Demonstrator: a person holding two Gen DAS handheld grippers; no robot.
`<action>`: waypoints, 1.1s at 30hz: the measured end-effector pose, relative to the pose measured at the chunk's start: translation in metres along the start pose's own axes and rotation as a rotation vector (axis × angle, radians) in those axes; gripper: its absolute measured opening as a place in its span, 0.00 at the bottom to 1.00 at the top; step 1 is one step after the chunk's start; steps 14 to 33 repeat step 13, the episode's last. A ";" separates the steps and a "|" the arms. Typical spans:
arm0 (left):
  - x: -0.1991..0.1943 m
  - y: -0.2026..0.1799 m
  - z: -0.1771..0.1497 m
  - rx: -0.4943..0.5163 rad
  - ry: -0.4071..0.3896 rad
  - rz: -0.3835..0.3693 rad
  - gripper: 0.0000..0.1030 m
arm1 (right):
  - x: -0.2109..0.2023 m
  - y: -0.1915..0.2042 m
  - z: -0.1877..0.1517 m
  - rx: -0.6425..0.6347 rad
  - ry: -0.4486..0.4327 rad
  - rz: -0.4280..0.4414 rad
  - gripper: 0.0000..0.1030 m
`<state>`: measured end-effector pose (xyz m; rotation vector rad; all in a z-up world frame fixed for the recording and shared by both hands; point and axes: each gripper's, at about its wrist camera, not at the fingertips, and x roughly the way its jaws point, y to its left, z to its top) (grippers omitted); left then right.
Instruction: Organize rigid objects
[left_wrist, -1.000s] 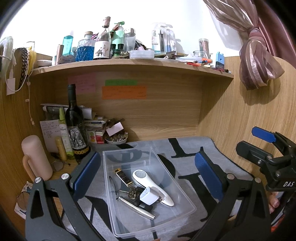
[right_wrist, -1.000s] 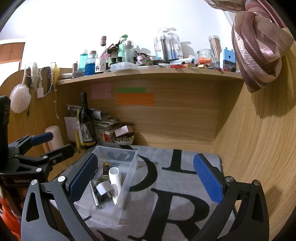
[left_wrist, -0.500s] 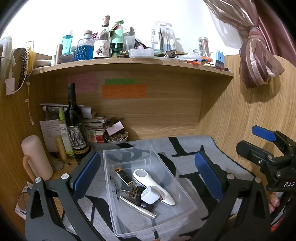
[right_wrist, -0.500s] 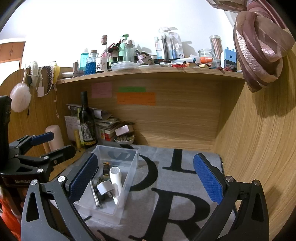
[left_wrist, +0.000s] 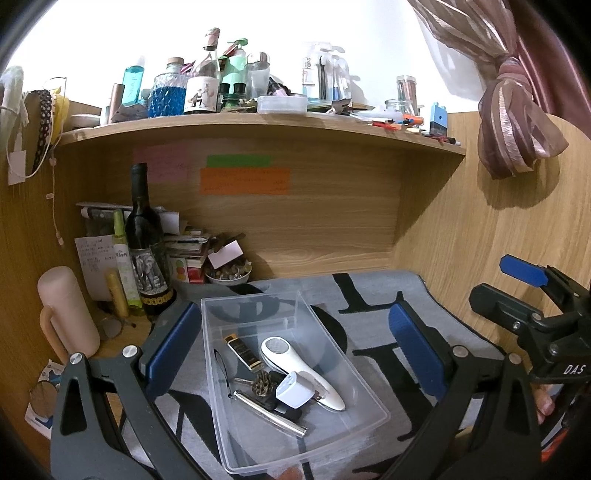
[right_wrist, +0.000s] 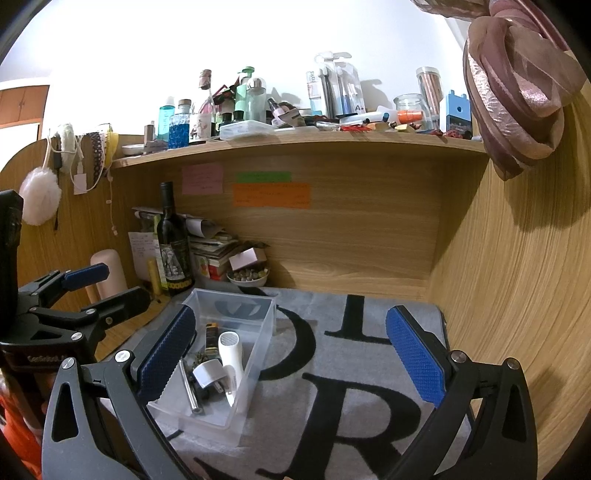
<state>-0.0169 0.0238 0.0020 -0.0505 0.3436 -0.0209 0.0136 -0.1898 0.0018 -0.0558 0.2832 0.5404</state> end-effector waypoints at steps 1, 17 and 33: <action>0.001 0.000 0.000 0.000 0.004 -0.006 1.00 | 0.001 0.000 0.000 0.000 0.000 0.000 1.00; 0.005 0.005 -0.002 -0.013 0.017 0.000 1.00 | 0.005 0.003 0.000 -0.001 0.014 0.002 1.00; 0.005 0.005 -0.002 -0.013 0.017 0.000 1.00 | 0.005 0.003 0.000 -0.001 0.014 0.002 1.00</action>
